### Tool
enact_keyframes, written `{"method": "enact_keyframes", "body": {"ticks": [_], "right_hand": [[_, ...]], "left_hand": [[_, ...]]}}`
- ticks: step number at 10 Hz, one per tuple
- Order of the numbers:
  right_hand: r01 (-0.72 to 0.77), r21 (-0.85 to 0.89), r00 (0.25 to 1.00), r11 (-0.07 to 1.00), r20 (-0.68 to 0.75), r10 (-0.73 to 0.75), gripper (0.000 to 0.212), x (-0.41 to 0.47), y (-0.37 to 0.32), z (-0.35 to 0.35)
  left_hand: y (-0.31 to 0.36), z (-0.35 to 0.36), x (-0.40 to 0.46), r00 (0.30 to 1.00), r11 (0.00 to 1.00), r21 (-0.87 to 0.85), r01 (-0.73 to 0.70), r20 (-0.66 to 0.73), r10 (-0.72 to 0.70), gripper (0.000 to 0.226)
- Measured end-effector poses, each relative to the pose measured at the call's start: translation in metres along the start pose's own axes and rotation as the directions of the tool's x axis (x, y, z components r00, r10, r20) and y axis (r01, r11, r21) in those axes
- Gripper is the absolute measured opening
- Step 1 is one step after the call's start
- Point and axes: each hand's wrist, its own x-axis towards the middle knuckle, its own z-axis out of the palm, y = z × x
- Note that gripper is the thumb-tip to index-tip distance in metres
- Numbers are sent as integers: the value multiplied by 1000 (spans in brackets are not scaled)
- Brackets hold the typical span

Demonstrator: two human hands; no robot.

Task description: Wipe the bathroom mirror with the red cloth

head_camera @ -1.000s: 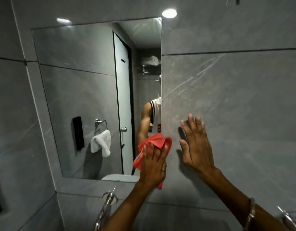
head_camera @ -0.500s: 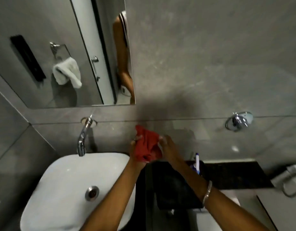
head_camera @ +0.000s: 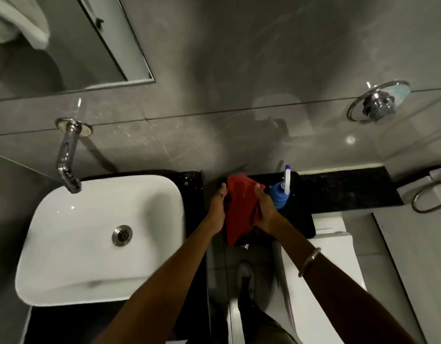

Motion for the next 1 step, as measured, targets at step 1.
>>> {"method": "enact_keyframes", "body": {"ticks": [1], "right_hand": [[-19, -222, 979, 975, -202, -27, 67, 10, -6, -10]], "left_hand": [[-11, 11, 14, 998, 985, 172, 18, -66, -7, 61]]}}
